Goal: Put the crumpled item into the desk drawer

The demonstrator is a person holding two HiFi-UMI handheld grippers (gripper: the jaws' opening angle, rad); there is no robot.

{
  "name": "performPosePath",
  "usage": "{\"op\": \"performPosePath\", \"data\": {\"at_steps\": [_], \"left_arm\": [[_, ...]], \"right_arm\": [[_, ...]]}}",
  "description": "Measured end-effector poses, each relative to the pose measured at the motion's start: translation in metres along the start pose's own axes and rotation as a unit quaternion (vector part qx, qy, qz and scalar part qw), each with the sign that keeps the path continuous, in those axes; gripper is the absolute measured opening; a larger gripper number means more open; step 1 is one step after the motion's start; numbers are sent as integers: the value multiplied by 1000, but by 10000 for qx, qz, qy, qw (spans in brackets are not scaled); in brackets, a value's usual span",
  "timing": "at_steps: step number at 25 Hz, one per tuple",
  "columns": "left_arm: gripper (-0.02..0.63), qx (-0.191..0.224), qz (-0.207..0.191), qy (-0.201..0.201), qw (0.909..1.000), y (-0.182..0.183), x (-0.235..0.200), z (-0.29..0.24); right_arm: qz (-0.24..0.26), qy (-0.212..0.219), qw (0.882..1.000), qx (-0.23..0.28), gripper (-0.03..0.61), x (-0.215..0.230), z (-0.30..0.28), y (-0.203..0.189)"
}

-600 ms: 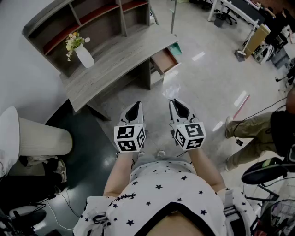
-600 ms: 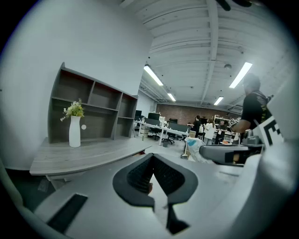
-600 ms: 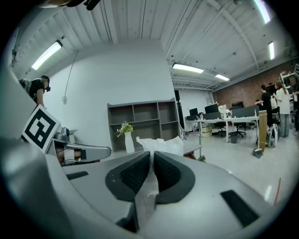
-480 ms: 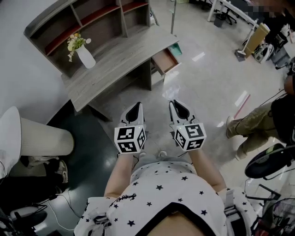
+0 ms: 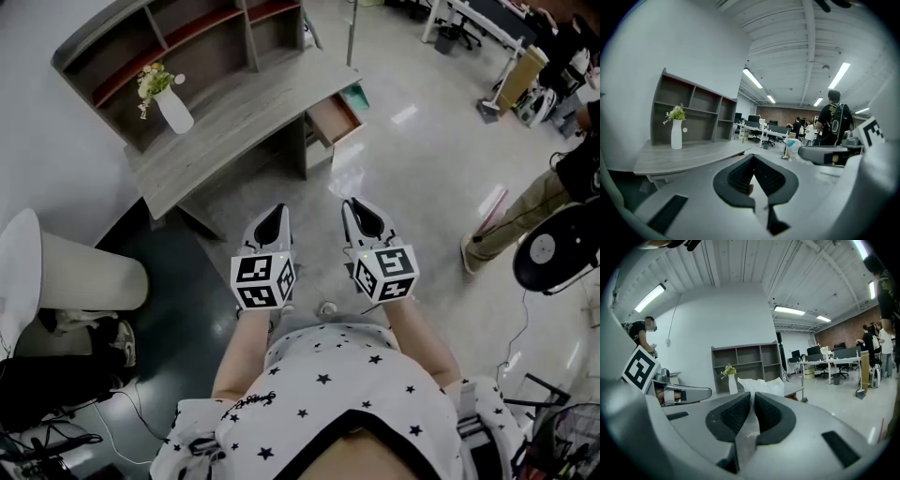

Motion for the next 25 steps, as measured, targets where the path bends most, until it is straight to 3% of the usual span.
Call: {"op": "performPosePath", "data": {"at_steps": [14, 25], "left_arm": [[11, -3, 119, 23, 9999, -1, 9, -12], [11, -85, 185, -55, 9998, 13, -12, -76]], "right_arm": [[6, 77, 9999, -89, 23, 17, -10, -2], [-138, -21, 9998, -132, 23, 54, -64, 4]]}}
Point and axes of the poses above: the fingertips, and each gripper's own axes: z backward along the fingers, x to its right, y out of its top, the point moved 9 cm from there along z, backward along the fingers, and after that the axes turned 4 degrees about -x, right-handed, at the moved point
